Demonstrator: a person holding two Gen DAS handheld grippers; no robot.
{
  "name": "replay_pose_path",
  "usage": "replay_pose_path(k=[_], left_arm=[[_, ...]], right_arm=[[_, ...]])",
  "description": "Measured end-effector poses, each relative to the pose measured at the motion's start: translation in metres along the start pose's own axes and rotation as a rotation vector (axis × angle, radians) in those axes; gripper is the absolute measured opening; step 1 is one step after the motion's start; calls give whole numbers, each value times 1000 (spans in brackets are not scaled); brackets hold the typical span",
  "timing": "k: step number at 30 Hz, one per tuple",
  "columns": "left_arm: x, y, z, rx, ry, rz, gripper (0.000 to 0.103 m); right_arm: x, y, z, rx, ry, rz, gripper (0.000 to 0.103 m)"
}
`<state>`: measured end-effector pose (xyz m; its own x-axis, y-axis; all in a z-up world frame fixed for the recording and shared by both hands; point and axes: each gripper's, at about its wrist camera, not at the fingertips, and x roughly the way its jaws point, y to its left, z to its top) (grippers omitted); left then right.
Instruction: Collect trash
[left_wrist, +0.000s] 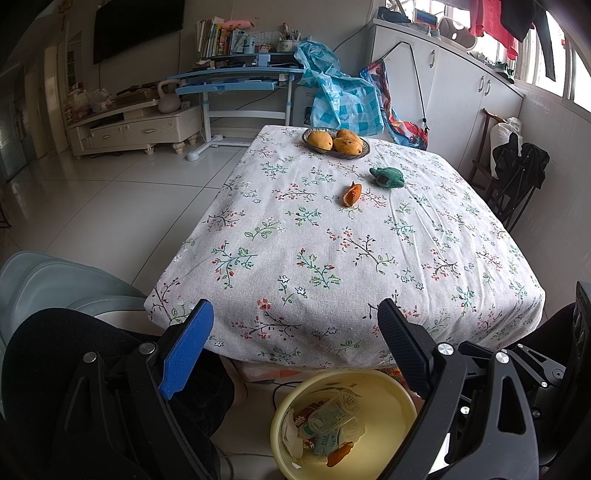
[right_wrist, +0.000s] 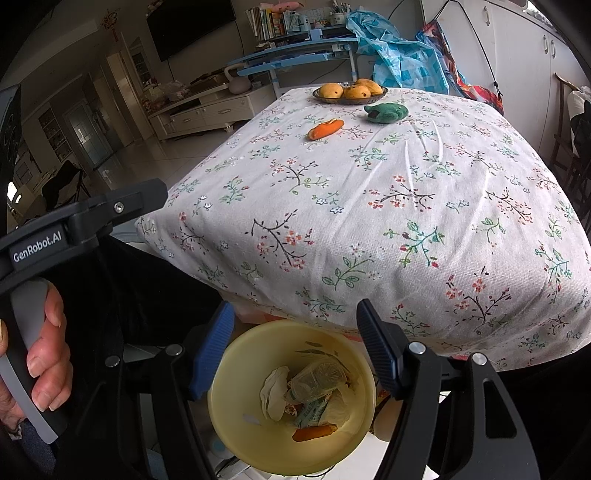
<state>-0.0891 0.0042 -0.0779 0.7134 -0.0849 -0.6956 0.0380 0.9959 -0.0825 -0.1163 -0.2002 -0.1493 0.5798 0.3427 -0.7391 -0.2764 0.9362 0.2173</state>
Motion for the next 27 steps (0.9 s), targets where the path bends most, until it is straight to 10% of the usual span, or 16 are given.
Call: replay_pose_path(k=[27], left_arm=[[-2, 15, 6, -61, -1, -37, 88]], right_arm=[[-18, -16, 17, 39, -94, -24, 70]])
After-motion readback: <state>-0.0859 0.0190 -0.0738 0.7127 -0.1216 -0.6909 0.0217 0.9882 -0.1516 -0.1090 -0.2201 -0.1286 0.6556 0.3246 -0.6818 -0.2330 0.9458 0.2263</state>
